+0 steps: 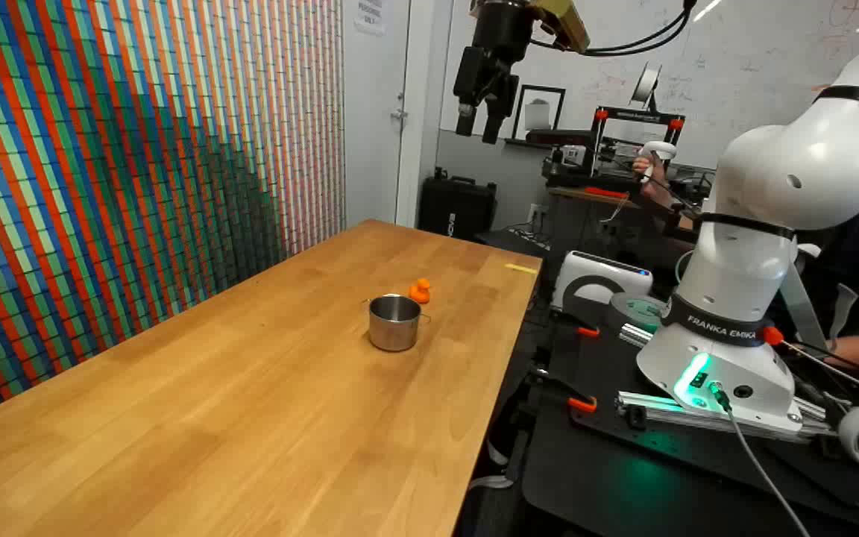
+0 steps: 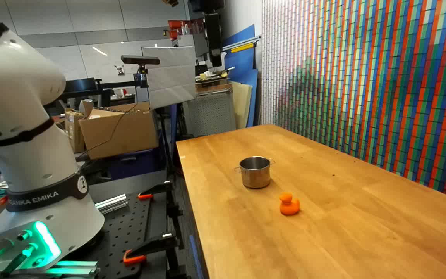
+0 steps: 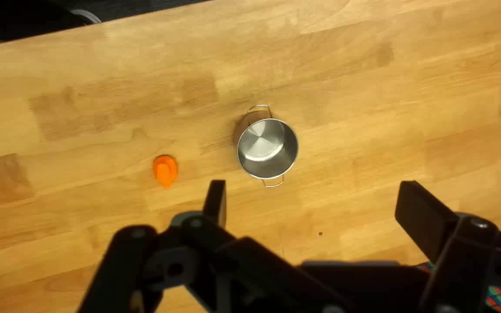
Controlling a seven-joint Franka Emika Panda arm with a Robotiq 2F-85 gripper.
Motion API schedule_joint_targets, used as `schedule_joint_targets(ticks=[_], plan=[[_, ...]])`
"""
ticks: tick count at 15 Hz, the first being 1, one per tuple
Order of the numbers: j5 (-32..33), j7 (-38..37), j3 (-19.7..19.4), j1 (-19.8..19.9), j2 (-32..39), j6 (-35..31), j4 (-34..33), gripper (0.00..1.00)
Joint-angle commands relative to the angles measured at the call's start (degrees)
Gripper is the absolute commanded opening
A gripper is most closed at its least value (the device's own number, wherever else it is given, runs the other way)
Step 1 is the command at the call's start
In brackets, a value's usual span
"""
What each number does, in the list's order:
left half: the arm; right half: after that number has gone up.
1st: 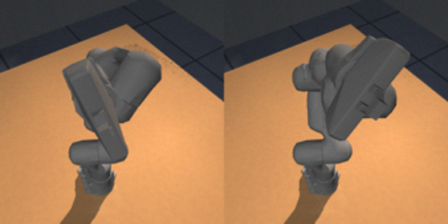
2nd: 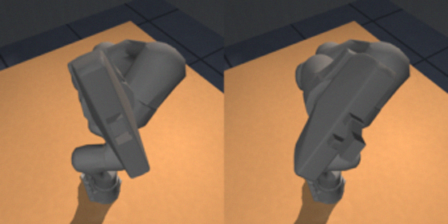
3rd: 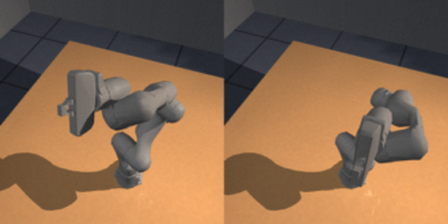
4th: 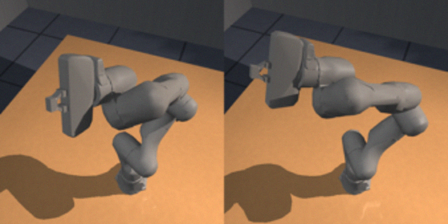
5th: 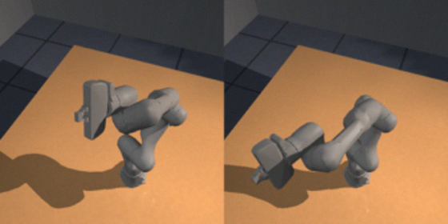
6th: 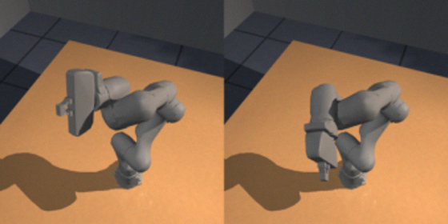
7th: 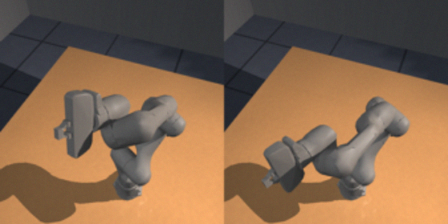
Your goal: Put the orange rubber duck in the pot
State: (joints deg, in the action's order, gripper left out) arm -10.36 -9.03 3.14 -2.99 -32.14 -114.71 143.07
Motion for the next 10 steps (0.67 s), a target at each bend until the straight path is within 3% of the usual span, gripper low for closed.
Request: schedule_joint_targets(ticks=[1,7,10], plan=[[-0.11,0.11,0.21,0.27,0.0,0.15,-0.32,1.0],[0.21,0.35,0.63,0.0,0.16,-0.09,-0.38,1.0],[0.86,1.12,0.68,0.23,5.24,-0.14,-4.19,1.0]])
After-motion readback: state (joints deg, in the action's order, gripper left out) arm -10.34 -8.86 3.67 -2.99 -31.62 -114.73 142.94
